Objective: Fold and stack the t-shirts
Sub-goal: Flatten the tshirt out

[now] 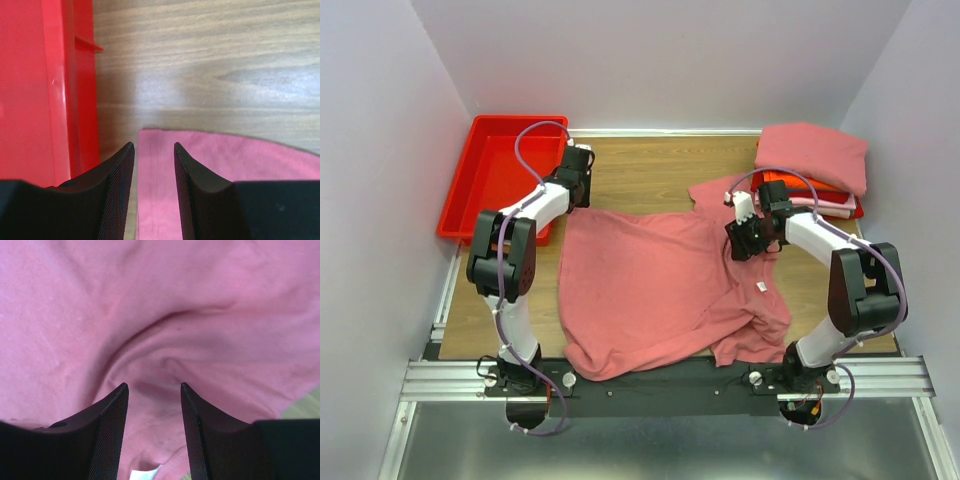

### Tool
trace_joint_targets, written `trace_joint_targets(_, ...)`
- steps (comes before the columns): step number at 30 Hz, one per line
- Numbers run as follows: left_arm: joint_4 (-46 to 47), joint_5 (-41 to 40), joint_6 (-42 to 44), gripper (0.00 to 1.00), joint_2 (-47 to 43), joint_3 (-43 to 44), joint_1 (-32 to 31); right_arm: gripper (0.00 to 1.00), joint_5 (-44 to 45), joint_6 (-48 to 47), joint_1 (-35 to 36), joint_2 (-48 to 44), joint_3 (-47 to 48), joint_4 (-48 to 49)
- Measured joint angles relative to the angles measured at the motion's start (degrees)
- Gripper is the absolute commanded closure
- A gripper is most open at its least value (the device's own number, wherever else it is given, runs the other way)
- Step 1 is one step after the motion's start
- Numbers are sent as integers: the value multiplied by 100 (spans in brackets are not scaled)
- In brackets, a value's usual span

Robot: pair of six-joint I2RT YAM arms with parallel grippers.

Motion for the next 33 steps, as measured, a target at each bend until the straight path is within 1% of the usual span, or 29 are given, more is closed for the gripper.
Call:
trace_joint_targets(6, -153, 11, 11, 53, 339, 118, 35, 45, -94, -50, -210, -136, -26, -13)
trace_joint_targets(15, -284, 11, 13, 52, 404, 103, 146, 45, -350, -66, -492, -323, -61, -33)
trace_joint_targets(22, -315, 140, 70, 52, 581, 142, 166, 45, -452, -76, -566, -326, -81, -42)
trace_joint_targets(25, -317, 216, 85, 59, 649, 225, 168, 45, -501, -87, -573, -332, -85, -61)
trace_joint_targets(26, -310, 245, 96, 64, 667, 245, 168, 45, -514, -90, -579, -337, -85, -63)
trace_joint_targets(27, -310, 282, 94, 72, 678, 258, 168, 45, -529, -94, -590, -350, -85, -66)
trace_joint_targets(28, -308, 315, 109, 78, 684, 264, 168, 45, -540, -96, -599, -358, -85, -68)
trace_joint_targets(29, -308, 334, 103, 86, 686, 269, 166, 45, -575, -105, -605, -378, -85, -70)
trace_joint_targets(31, -297, 411, 122, 98, 697, 271, 162, 45, -662, -116, -605, -420, -85, -74)
trace_joint_targets(32, -293, 420, 125, 100, 697, 271, 160, 45, -717, -129, -605, -446, -81, -79)
trace_joint_targets(33, -293, 433, 120, 100, 697, 271, 162, 45, -793, -136, -605, -457, -70, -87)
